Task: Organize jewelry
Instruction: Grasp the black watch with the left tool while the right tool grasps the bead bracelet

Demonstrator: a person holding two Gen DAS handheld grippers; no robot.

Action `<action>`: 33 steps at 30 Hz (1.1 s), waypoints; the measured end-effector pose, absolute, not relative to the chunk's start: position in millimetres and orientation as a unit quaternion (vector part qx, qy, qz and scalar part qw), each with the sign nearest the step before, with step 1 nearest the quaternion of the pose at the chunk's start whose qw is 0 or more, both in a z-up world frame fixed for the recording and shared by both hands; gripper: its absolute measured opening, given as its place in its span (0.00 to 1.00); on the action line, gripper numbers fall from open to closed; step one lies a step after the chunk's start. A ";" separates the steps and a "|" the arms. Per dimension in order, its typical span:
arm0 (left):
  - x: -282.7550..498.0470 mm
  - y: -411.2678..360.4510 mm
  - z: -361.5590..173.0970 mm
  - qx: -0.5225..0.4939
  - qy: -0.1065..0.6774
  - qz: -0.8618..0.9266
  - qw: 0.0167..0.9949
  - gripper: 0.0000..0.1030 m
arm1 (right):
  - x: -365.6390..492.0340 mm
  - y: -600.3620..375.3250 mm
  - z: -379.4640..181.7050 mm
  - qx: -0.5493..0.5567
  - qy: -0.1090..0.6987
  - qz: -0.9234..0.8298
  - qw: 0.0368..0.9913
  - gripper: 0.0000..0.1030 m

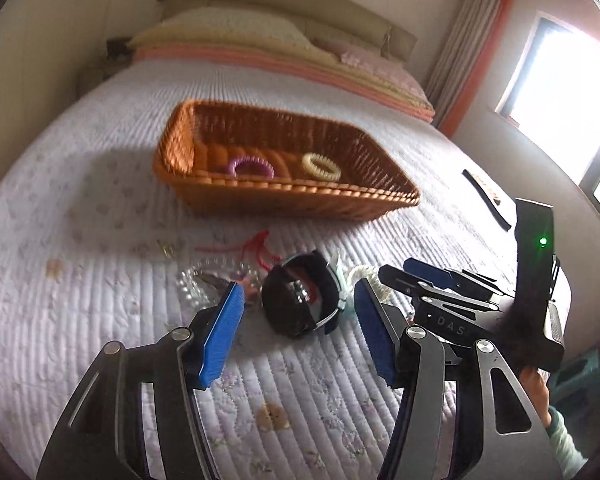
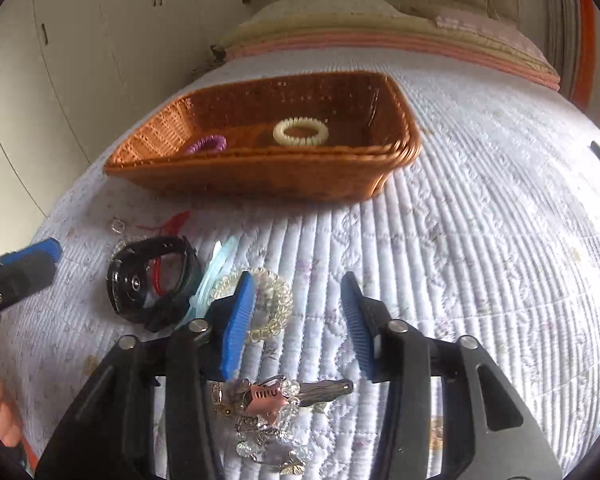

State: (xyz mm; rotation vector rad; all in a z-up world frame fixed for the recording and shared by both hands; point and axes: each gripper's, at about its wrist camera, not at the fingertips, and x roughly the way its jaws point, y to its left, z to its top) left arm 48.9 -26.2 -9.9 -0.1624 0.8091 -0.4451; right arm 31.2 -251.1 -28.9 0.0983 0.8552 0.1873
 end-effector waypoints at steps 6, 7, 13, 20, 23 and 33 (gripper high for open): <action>68.8 -29.7 -34.6 -0.088 0.412 -0.194 0.886 0.53 | 37.2 -245.4 -36.9 0.035 0.421 0.091 0.902 0.37; 70.7 -31.2 -37.1 -0.089 0.415 -0.192 0.885 0.53 | 38.2 -244.1 -38.3 0.031 0.423 0.090 0.901 0.36; 78.0 -45.4 -42.8 -0.068 0.423 -0.181 0.885 0.46 | 39.7 -239.2 -43.7 0.019 0.425 0.087 0.901 0.35; 79.3 -49.6 -47.1 -0.052 0.421 -0.164 0.891 0.38 | 41.1 -236.7 -43.3 0.011 0.425 0.082 0.902 0.31; 77.0 -50.4 -46.7 -0.051 0.421 -0.169 0.890 0.28 | 38.9 -232.6 -43.1 0.000 0.422 0.081 0.903 0.23; 50.2 -38.7 -42.0 -0.060 0.407 -0.188 0.892 0.13 | 35.2 -238.6 -41.6 0.017 0.412 0.089 0.907 0.09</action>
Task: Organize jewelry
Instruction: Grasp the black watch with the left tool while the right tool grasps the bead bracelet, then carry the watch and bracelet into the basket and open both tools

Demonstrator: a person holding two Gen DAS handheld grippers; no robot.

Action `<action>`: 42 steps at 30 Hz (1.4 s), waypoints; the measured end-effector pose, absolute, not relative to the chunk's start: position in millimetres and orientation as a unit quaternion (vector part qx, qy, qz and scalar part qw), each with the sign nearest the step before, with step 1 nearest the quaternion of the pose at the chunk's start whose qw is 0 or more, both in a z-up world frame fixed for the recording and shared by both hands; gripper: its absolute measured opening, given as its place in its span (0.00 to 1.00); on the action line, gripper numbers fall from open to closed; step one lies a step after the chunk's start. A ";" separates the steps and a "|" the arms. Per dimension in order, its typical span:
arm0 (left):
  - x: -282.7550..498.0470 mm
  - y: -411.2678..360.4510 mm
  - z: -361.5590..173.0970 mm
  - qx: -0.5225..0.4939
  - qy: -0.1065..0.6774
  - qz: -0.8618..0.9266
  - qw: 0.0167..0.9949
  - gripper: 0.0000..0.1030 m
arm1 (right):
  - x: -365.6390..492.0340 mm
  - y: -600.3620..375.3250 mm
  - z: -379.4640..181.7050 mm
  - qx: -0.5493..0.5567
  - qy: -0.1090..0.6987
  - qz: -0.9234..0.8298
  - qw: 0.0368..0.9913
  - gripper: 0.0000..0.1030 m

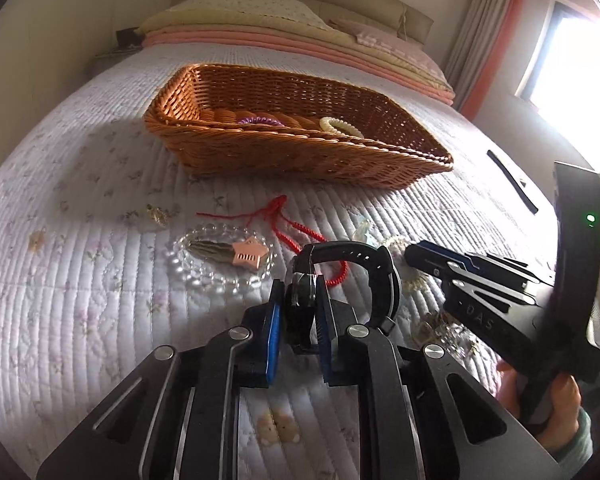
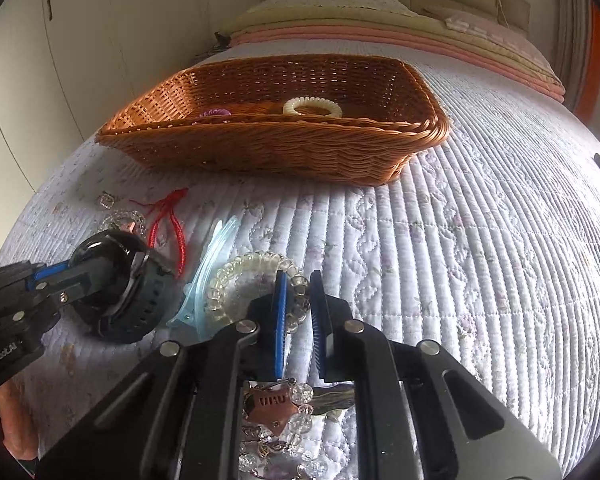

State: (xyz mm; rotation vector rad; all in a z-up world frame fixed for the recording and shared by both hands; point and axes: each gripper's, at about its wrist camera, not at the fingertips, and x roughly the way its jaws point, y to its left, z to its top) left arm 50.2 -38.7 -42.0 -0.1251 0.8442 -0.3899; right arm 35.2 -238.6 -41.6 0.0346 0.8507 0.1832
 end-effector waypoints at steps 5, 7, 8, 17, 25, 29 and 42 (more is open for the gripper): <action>32.7 -19.8 -34.4 -0.096 0.393 -0.205 0.891 0.13 | 25.8 -244.2 -34.1 0.028 0.388 0.097 0.916 0.08; 28.3 -15.8 -27.2 -0.101 0.386 -0.205 0.894 0.13 | 18.2 -246.3 -27.2 0.031 0.368 0.105 0.923 0.08; 26.6 -14.0 -23.4 -0.102 0.381 -0.204 0.896 0.13 | 14.8 -247.2 -24.3 0.032 0.361 0.108 0.926 0.08; 32.4 -8.9 32.2 -0.090 0.321 -0.212 0.919 0.13 | 1.5 -250.9 39.6 0.057 0.280 0.140 0.948 0.08; 100.7 -18.7 66.3 -0.068 0.291 -0.205 0.932 0.13 | 90.4 -239.4 94.4 0.047 0.284 0.113 0.951 0.08; 145.3 -27.0 58.6 -0.069 0.305 -0.191 0.930 0.13 | 142.3 -237.8 84.7 0.064 0.335 0.103 0.934 0.08; 204.6 -52.6 4.0 -0.047 0.372 -0.158 0.914 0.13 | 215.1 -231.3 21.8 0.062 0.451 0.063 0.888 0.08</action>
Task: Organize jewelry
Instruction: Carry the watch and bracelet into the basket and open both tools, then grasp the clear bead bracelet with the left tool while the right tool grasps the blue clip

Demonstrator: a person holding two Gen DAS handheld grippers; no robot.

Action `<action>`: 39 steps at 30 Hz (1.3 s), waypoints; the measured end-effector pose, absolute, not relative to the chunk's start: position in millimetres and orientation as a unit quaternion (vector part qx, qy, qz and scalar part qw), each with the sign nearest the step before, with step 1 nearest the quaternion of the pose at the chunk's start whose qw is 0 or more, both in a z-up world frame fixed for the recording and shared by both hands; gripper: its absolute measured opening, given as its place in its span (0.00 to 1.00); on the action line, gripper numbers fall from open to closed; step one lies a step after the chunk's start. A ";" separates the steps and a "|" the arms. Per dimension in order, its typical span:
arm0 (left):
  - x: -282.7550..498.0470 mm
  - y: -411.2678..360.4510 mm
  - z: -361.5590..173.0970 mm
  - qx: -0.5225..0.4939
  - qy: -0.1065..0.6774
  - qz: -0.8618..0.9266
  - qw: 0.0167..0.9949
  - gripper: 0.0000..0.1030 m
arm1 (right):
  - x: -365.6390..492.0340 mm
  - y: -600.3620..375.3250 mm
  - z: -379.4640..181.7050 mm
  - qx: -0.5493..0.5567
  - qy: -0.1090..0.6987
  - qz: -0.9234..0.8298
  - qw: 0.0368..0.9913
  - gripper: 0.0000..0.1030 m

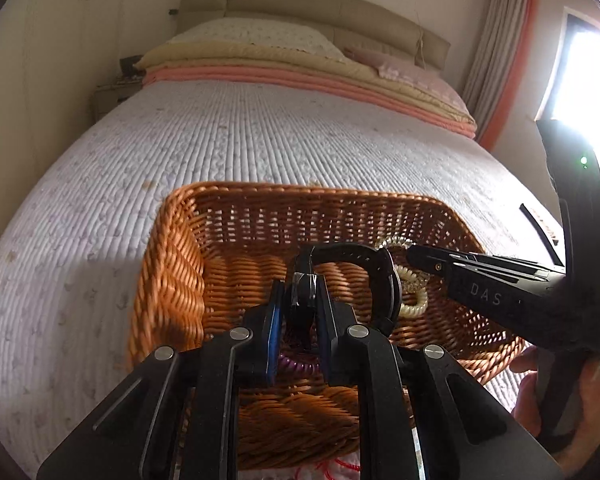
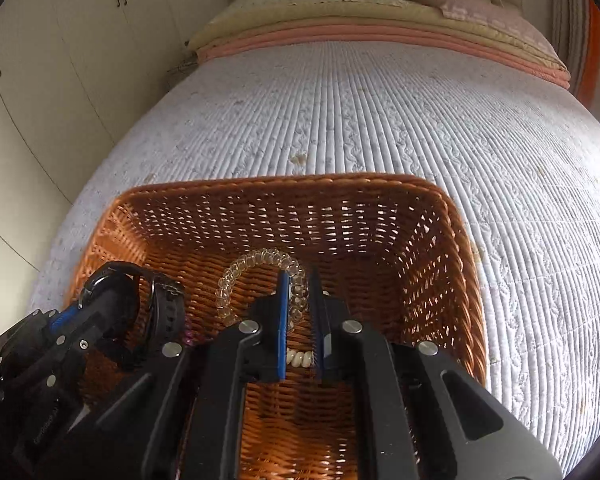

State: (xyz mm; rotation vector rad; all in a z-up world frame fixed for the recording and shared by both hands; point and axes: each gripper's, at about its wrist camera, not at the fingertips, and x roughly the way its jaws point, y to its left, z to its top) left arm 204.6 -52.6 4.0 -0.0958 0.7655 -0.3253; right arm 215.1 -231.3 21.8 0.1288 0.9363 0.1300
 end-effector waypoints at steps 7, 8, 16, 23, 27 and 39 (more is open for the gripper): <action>206.5 -52.4 -6.8 -0.043 0.384 -0.149 0.910 0.13 | 218.1 -230.4 9.8 0.067 0.463 0.058 0.882 0.08; 205.9 -52.7 -7.1 -0.041 0.385 -0.148 0.910 0.14 | 216.9 -232.8 8.8 0.067 0.463 0.057 0.882 0.08; 175.4 -41.4 18.0 -0.047 0.358 -0.162 0.918 0.35 | 194.4 -250.7 17.8 0.107 0.454 0.080 0.881 0.26; 110.8 -16.7 76.7 -0.064 0.300 -0.180 0.935 0.42 | 134.2 -265.7 68.3 0.125 0.407 0.104 0.899 0.32; 68.9 -2.3 109.1 -0.064 0.263 -0.187 0.944 0.44 | 94.1 -261.9 94.0 0.129 0.379 0.123 0.908 0.32; -0.7 54.3 92.7 -0.097 0.249 -0.179 0.947 0.47 | 4.6 -227.0 70.0 0.084 0.326 0.142 0.931 0.48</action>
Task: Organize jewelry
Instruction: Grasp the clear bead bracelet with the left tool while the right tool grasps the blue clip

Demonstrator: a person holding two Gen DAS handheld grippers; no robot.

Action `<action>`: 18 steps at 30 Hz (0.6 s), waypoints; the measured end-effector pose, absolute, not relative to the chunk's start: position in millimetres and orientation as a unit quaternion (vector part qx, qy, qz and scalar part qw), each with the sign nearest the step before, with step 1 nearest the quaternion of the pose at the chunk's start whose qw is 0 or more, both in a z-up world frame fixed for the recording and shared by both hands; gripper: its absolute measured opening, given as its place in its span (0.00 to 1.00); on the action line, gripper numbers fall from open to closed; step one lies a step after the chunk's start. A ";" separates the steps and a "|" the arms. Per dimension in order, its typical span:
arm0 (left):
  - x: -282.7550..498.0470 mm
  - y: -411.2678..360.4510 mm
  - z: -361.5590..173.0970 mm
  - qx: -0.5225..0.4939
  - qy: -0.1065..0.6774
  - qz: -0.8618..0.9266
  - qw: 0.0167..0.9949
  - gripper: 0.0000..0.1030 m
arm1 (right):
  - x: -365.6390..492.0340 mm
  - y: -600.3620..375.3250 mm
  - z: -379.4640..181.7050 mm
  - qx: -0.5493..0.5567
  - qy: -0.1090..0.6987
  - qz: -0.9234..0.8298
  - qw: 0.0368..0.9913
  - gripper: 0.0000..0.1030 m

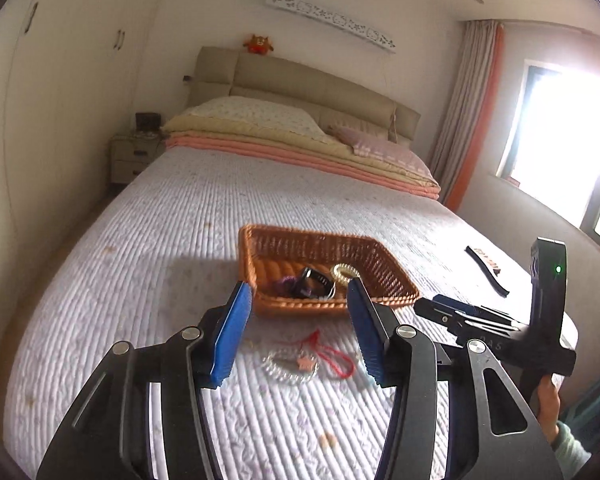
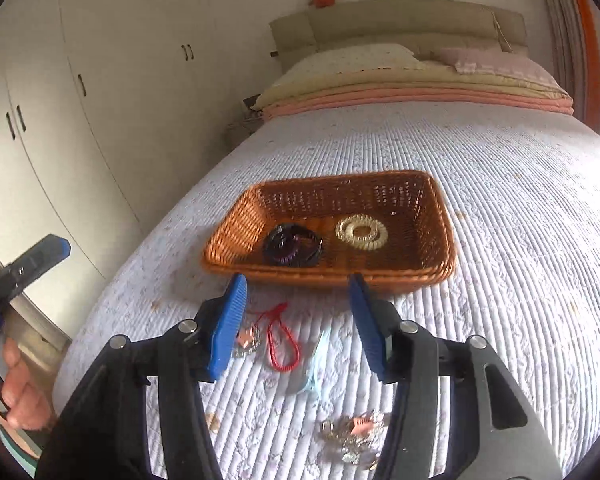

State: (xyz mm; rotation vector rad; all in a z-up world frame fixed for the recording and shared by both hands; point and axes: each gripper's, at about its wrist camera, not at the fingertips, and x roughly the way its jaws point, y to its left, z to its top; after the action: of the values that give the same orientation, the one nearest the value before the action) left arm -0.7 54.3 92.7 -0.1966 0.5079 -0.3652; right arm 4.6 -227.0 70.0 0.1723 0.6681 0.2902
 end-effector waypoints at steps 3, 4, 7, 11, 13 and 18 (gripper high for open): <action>3.0 63.3 67.9 -0.113 0.274 -0.178 0.938 0.47 | -0.4 -215.9 48.8 0.060 0.336 0.122 0.932 0.48; 3.8 66.5 61.5 -0.117 0.281 -0.177 0.936 0.47 | 0.1 -212.6 41.6 0.057 0.339 0.120 0.931 0.48; 14.6 66.8 35.6 -0.126 0.312 -0.172 0.926 0.47 | 2.5 -207.0 18.9 0.053 0.359 0.110 0.925 0.48; 36.2 54.1 2.5 -0.116 0.356 -0.160 0.913 0.47 | 6.6 -203.7 -4.1 0.057 0.378 0.107 0.918 0.48; 43.9 49.1 -9.1 -0.110 0.369 -0.157 0.909 0.47 | 6.1 -202.8 -9.4 0.053 0.379 0.102 0.918 0.48; 62.7 36.0 -28.5 -0.103 0.394 -0.149 0.901 0.47 | 5.2 -202.0 -14.4 0.046 0.379 0.093 0.920 0.48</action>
State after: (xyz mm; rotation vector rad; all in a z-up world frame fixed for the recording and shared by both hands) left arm 62.7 36.0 -28.5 -0.2137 0.8141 -0.3084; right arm 5.2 -202.0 -14.4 0.0955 0.7785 0.1905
